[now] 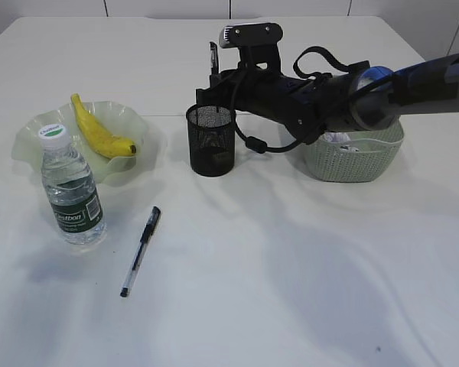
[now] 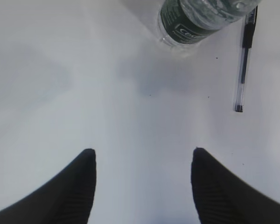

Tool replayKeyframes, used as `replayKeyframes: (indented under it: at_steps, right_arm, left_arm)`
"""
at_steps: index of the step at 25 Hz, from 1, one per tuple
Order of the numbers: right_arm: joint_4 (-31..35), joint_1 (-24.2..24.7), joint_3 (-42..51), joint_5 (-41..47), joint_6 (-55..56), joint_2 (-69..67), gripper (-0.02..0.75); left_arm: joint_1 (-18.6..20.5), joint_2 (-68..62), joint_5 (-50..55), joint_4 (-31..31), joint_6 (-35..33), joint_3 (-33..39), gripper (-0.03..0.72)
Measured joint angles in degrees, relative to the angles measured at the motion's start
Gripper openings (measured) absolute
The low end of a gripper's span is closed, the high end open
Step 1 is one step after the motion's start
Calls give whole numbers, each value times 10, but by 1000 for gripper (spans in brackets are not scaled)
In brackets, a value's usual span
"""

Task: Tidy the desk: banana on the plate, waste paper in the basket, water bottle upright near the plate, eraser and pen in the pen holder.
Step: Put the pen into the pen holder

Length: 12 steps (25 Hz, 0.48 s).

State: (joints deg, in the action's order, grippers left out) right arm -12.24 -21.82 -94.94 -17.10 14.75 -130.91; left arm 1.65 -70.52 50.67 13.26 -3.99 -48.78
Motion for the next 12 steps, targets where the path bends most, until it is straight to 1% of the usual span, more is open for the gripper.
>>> replayKeyframes:
  at_steps: [3, 8, 12]
  right_arm:
    - [0, 0, 0, -3, 0, 0, 70]
    - [0, 0, 0, -4, 0, 0, 126]
    - [0, 0, 0, -5, 0, 0, 147]
  left_arm:
    - [0, 0, 0, 0, 0, 0, 451]
    - [0, 0, 0, -1, 0, 0, 451]
    - [0, 0, 0, -1, 0, 0, 451]
